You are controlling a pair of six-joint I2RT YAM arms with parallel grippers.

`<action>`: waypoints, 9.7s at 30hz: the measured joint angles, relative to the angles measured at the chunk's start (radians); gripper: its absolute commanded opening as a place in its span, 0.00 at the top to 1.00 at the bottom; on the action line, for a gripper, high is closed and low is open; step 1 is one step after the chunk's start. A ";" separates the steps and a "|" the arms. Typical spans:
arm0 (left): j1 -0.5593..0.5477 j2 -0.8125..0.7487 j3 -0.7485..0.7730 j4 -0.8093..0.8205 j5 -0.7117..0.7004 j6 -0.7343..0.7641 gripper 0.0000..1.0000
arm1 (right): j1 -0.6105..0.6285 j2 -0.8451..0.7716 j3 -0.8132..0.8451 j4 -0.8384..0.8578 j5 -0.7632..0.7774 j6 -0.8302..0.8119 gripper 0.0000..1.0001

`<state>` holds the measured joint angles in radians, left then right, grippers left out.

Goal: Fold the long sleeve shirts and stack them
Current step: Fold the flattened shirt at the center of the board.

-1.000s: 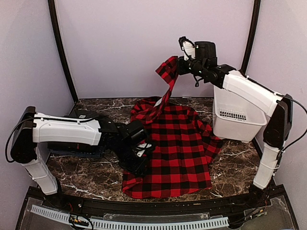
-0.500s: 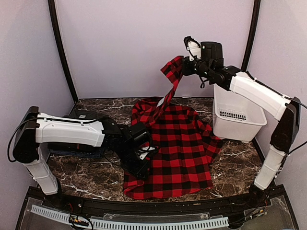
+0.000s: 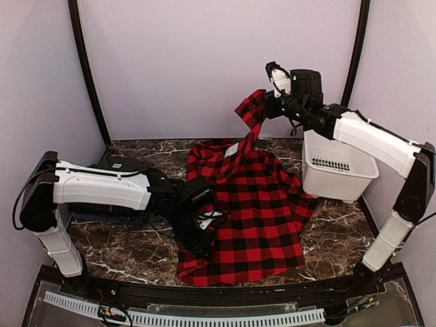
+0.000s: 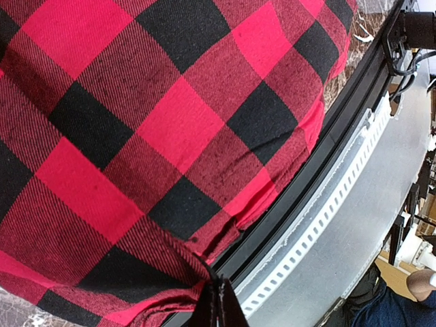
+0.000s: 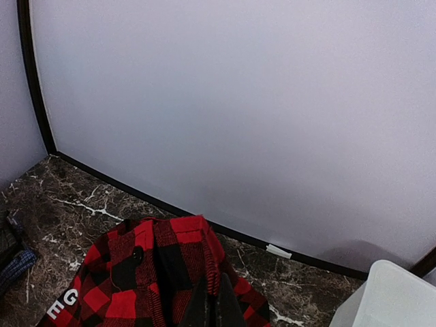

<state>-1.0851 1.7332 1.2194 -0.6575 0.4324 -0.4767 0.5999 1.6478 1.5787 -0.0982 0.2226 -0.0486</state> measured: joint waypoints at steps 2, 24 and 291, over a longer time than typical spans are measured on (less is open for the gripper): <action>0.000 -0.002 -0.011 0.011 0.013 0.002 1.00 | 0.000 -0.006 -0.021 0.001 0.003 0.000 1.00; 0.031 -0.023 -0.014 0.066 0.063 0.020 0.68 | 0.002 -0.169 -0.194 0.000 -0.147 0.054 1.00; 0.701 0.320 0.439 0.541 -0.082 -0.188 0.53 | 0.340 0.241 -0.188 -0.221 -0.701 0.021 0.81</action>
<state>-0.3843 2.0537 1.6585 -0.1165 0.3500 -0.6643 0.9398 1.8889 1.3911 -0.3195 -0.4786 -0.0277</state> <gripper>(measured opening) 0.473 0.124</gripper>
